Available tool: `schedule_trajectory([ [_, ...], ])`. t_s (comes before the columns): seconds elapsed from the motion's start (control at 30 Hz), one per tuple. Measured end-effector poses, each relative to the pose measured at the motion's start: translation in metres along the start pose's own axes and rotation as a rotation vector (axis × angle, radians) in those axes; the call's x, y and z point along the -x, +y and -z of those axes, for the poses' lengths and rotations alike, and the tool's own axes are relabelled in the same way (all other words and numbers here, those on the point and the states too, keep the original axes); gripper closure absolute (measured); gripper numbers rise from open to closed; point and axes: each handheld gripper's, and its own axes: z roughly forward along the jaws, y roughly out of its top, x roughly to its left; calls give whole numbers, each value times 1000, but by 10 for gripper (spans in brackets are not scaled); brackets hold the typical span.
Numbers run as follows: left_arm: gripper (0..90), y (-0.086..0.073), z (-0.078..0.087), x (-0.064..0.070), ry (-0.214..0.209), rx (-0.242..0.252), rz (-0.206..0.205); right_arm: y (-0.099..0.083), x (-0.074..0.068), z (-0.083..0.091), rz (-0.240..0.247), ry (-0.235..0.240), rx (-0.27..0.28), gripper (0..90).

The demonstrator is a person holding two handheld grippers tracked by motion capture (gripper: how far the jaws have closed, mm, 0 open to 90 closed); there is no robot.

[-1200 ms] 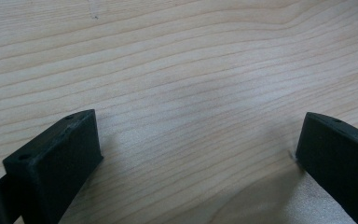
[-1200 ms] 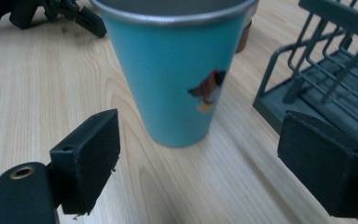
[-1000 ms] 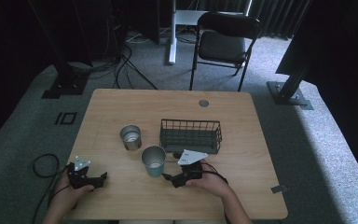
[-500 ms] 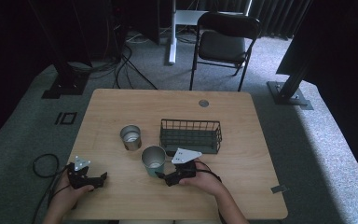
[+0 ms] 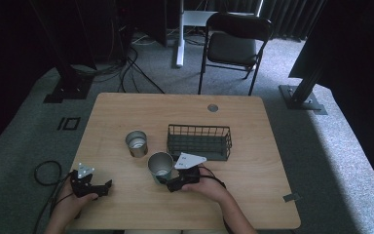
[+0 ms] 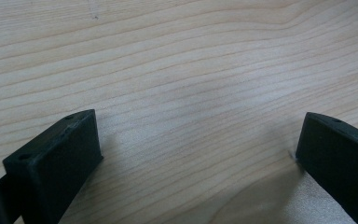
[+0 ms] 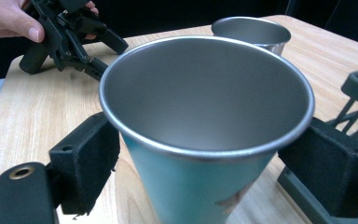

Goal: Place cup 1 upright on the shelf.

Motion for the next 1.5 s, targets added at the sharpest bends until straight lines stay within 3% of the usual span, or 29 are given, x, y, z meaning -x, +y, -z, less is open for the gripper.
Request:
schedule_trajectory([
  [0.3,4,0,0,0,0,0,0,1,0,-8,-3,-13,24,120],
  [0.57,4,0,0,0,0,0,0,1,1,-15,-30,9,56,115],
  [0.8,4,0,0,0,0,0,0,3,-1,-18,-41,5,48,129],
  [0.97,4,0,0,0,0,0,0,6,-3,-17,-32,0,48,131],
  [1.5,4,0,0,0,0,1,1,27,-2,-2,-75,0,74,132],
])
